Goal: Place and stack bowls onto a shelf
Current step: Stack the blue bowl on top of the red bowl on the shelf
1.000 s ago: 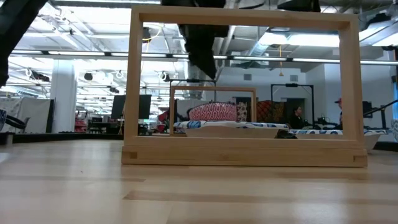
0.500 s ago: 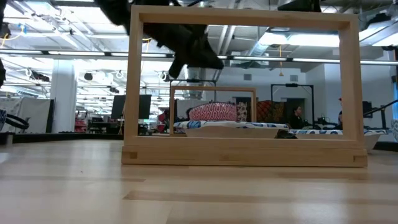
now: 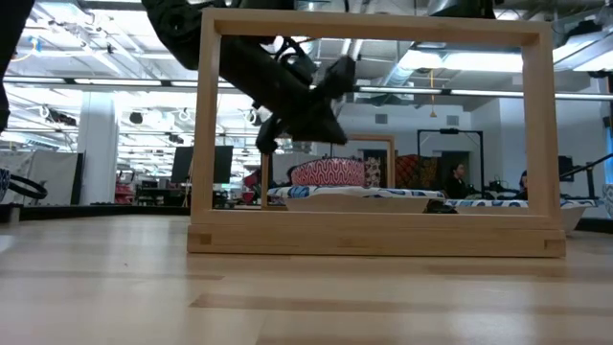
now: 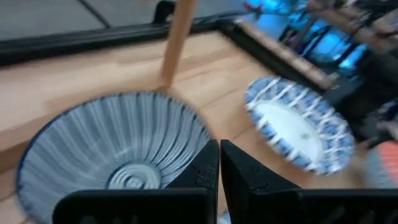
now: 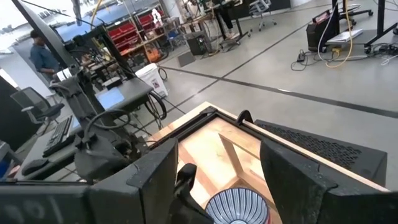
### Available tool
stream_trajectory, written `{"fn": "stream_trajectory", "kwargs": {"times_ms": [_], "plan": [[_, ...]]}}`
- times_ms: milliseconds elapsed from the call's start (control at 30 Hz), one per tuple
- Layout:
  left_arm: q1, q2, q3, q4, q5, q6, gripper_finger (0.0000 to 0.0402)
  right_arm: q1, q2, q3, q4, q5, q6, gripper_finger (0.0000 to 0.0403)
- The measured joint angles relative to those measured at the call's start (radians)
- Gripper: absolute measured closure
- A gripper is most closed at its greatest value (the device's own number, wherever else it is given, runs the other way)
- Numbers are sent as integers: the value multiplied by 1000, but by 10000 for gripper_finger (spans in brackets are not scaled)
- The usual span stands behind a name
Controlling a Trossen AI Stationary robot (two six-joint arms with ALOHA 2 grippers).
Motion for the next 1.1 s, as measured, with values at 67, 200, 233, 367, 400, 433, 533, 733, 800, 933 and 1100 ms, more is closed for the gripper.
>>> {"fn": "stream_trajectory", "kwargs": {"times_ms": [67, 200, 233, 367, 400, 433, 533, 733, 800, 933, 1100], "plan": [[-7, 16, 5, -17, -23, -8, 401, 0, 0, 0, 0, 0, 0, 148], [-14, 27, 7, -27, -34, -8, 401, 0, 0, 0, -3, 0, 0, 148], [-14, 27, 7, -34, -34, -8, 401, 0, 0, 0, -5, 0, 0, 148], [-13, 27, 8, -69, -50, -6, 401, 0, 0, 0, -7, 0, 0, 148], [-13, 27, 8, -77, -54, -6, 401, 0, 0, 0, -8, 0, 0, 148], [-13, 27, 8, -87, -55, -8, 401, 0, 0, 0, -8, 0, 0, 148], [-12, 27, 8, -99, -57, -11, 401, 0, 0, 0, -9, 0, 0, 148], [-12, 13, 8, -83, -35, 11, 401, 0, 4, 0, -10, 4, 20, 148], [-11, -29, 12, -87, -28, 23, 401, 0, 23, 0, -14, 4, 55, 148], [-6, -181, 11, -72, -26, 176, 401, 10, 104, 0, -81, 4, 74, 148], [19, -389, -29, -83, 4, 336, 401, 19, 222, -40, -76, -67, -13, 196]]}}
